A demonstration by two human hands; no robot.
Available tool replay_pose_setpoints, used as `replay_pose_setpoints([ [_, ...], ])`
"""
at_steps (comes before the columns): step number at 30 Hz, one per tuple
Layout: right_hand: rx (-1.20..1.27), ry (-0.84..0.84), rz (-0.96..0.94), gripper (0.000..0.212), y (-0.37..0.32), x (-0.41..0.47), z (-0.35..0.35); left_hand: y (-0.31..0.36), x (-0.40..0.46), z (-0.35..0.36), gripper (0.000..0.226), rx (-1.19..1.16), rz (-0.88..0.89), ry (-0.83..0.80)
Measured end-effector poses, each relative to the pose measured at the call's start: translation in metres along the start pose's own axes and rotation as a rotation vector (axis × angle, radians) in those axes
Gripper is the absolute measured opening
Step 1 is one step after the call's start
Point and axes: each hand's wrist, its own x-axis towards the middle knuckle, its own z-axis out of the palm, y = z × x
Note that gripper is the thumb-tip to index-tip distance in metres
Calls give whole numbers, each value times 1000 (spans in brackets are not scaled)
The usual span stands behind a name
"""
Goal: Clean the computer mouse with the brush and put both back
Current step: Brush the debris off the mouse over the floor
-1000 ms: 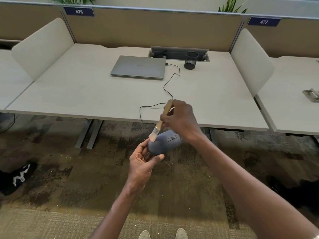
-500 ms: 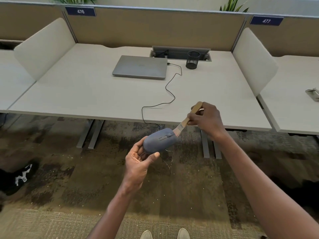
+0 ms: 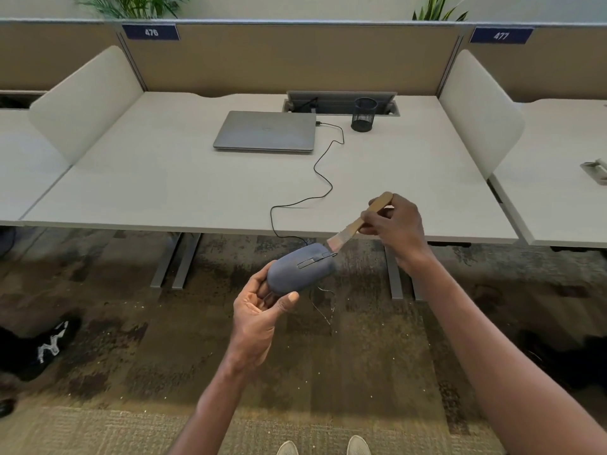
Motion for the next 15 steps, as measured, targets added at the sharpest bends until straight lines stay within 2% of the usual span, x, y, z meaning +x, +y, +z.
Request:
replay_pose_setpoints([
  [2,87,-57,99,8,6,-1,5,3,-1,1,73,-8,1,0],
  [4,25,-53,172,9,19,-4,9,6,-2,2,84,-15,-7,0],
  [6,-104,1,182,9,32,-8,9,8,-2,1,89,-18,-10,3],
  [9,-155,131,117,12,38,-9,4,10,-2,-5,77,-22,-2,23],
  [12,48,177,96,11,30,-8,2,10,-1,-10,71,-11,0,23],
  [15,346,90,167,6,23,-11,7,11,0,-9,73,-15,-3,16],
])
